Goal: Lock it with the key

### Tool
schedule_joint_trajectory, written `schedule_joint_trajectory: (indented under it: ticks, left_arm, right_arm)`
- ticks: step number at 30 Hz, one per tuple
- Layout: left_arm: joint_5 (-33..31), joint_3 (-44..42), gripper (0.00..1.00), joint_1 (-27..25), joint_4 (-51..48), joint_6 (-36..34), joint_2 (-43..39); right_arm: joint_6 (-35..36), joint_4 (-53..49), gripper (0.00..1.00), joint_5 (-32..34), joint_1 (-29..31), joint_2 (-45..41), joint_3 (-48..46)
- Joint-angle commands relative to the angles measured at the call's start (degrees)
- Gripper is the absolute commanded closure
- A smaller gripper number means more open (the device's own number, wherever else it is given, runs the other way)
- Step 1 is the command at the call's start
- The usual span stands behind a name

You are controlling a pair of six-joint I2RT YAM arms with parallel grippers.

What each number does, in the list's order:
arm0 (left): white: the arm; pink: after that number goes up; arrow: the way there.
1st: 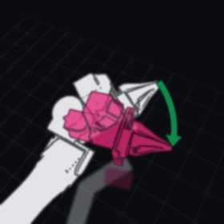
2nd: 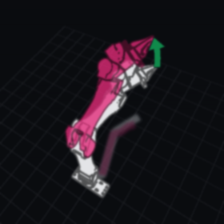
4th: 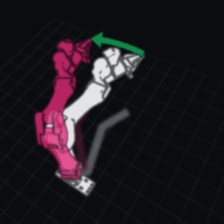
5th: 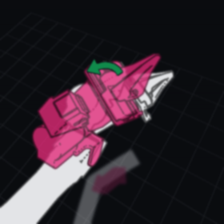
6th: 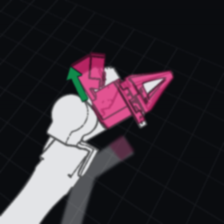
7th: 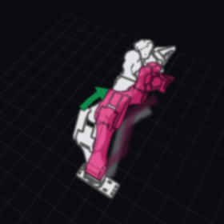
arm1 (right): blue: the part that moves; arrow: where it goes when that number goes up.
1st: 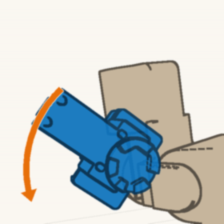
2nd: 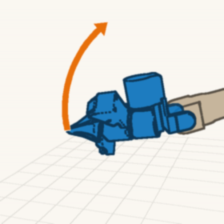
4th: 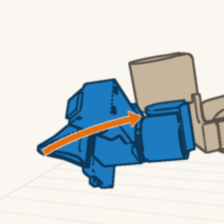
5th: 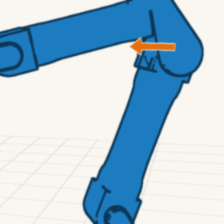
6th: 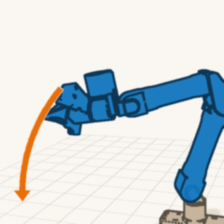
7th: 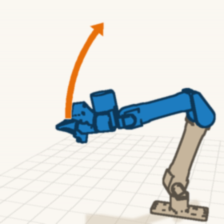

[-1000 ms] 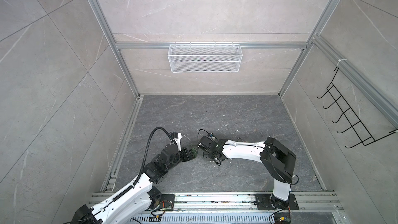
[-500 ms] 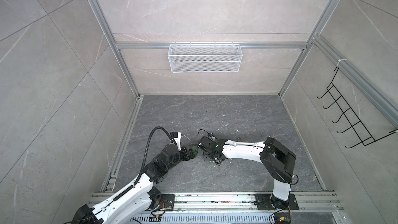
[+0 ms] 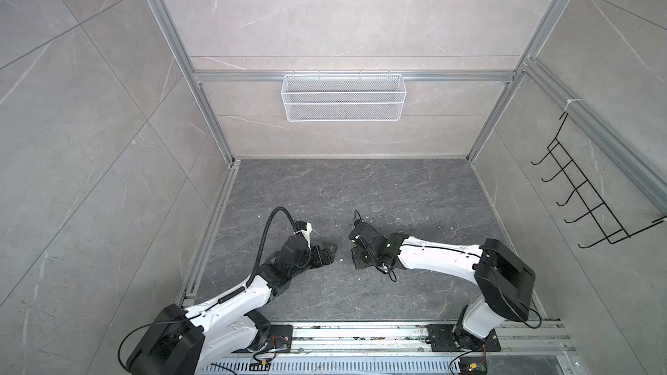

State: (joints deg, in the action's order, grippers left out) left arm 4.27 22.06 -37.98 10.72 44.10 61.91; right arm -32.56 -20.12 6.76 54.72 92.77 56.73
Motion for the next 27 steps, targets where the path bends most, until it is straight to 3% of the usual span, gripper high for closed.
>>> schedule_joint_trajectory:
  ticks: [1, 14, 27]
  left_arm:
    - [4.74, 5.23, 0.04, 0.27, 6.63, -1.34, 3.57]
    - [23.91, 10.94, 0.14, 1.32, 23.0, 5.95, 18.02]
    - [28.23, 12.34, 0.39, 0.84, 24.11, 6.97, 22.15]
  right_arm:
    - [7.84, 2.39, 0.76, -1.86, -0.23, -4.68, -1.44]
    - [15.13, 2.29, 0.79, -2.76, -0.48, -13.18, -3.08]
    - [15.22, 2.55, 0.81, -3.45, -0.52, -12.47, -1.93]
